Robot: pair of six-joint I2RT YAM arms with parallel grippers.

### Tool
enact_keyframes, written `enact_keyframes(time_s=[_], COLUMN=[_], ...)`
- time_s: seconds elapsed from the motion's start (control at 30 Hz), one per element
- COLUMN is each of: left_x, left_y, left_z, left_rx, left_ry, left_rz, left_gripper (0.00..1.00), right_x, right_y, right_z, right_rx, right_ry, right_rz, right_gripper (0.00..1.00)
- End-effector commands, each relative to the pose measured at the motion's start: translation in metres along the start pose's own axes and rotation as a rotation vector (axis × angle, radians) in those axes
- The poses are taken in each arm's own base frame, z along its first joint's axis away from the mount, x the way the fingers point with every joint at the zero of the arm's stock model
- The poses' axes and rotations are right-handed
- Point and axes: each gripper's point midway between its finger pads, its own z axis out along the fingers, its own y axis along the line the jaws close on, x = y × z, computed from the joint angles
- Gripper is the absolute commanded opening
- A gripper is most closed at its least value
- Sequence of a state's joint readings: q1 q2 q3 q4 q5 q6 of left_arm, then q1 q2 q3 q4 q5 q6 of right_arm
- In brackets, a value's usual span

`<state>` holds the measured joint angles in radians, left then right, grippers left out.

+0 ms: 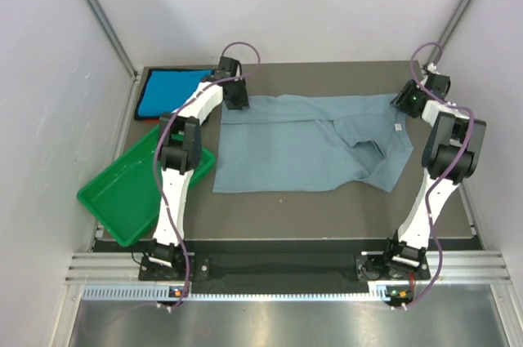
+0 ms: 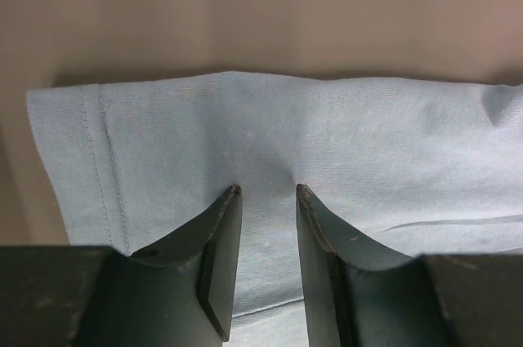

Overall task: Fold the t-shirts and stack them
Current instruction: Fold the tshirt

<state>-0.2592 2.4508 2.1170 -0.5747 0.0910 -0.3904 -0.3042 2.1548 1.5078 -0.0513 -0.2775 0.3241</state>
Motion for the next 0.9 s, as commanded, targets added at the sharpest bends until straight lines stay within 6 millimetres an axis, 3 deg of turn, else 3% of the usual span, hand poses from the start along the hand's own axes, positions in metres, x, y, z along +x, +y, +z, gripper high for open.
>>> enact_keyframes(time_s=[0.0,0.23,0.3,0.33,0.37,0.47,0.6,0.73,0.87], left_x=[-0.006,-0.01,-0.012,-0.012,-0.013,-0.014,-0.01,-0.01,-0.022], left_y=[0.004,0.007,0.007,0.008,0.009,0.02,0.035,0.04,0.042], left_z=[0.006,0.007,0.007,0.007,0.007,0.011,0.016,0.024,0.028], left_rx=[0.024,0.026,0.027,0.025,0.019,-0.014,-0.057,-0.071,-0.068], left_ry=[-0.012,-0.023,-0.028,-0.029,-0.03,-0.028,-0.016,-0.018,-0.046], left_rz=[-0.001,-0.024,-0.031,-0.034,-0.038,-0.059,-0.089,-0.095,-0.101], left_gripper=[0.38,0.38,0.38,0.38,0.38,0.38,0.38,0.38,0.39], right_x=[-0.029,-0.039,-0.048,-0.05,-0.047,-0.061,-0.084,-0.078,-0.08], right_y=[0.007,0.008,0.009,0.003,-0.001,-0.011,-0.014,-0.018,-0.02], right_z=[0.005,0.019,0.021,0.025,0.026,0.028,0.035,0.055,0.064], right_rx=[-0.039,-0.072,-0.062,-0.036,-0.015,0.047,0.056,0.053,0.052], right_ry=[-0.071,-0.085,-0.105,-0.112,-0.098,-0.142,-0.197,-0.176,-0.187], right_rz=[-0.042,-0.001,0.007,0.011,0.024,0.035,0.05,0.077,0.092], right_gripper=[0.46,0.45,0.4,0.34,0.19,0.0,0.0,0.0,0.0])
